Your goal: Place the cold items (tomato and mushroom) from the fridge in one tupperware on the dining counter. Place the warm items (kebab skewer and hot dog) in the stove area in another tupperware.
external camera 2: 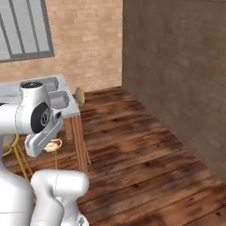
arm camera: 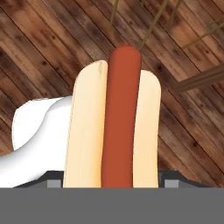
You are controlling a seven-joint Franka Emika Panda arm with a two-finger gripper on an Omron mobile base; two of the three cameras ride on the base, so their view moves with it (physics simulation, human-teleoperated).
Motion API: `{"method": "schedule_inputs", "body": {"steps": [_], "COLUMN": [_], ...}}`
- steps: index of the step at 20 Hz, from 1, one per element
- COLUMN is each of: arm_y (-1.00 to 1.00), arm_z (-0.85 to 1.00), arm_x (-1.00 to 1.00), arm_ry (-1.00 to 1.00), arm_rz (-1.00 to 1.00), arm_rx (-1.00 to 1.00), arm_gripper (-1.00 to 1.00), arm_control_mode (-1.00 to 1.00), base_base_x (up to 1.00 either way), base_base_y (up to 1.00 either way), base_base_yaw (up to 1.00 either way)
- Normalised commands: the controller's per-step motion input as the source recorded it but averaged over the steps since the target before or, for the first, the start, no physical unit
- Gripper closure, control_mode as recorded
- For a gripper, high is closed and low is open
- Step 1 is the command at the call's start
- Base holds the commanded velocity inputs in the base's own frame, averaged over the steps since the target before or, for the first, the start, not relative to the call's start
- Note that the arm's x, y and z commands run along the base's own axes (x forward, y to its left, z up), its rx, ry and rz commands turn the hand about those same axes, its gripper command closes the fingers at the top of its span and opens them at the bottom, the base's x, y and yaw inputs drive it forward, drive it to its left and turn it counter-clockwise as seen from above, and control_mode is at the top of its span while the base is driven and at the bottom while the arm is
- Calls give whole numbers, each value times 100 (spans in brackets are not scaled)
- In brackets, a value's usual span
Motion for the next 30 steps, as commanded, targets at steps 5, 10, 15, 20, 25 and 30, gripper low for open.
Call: {"method": "schedule_inputs", "body": {"steps": [5,10,15,20,25,30], "arm_y": [0,0,0,0,0,0], "arm_z": [0,0,0,0,0,0], "arm_x": [0,0,0,0,0,0], "arm_ry": [0,0,0,0,0,0], "arm_rz": [0,0,0,0,0,0], "arm_rx": [0,0,0,0,0,0], "arm_gripper": [100,100,100,100,100,100], "arm_control_mode": [100,100,100,100,100,100], "base_base_x": [52,68,69,75,34,42], "base_base_y": [-78,-52,24,44,16,23], "base_base_yaw": [71,67,37,15,0,0]}}
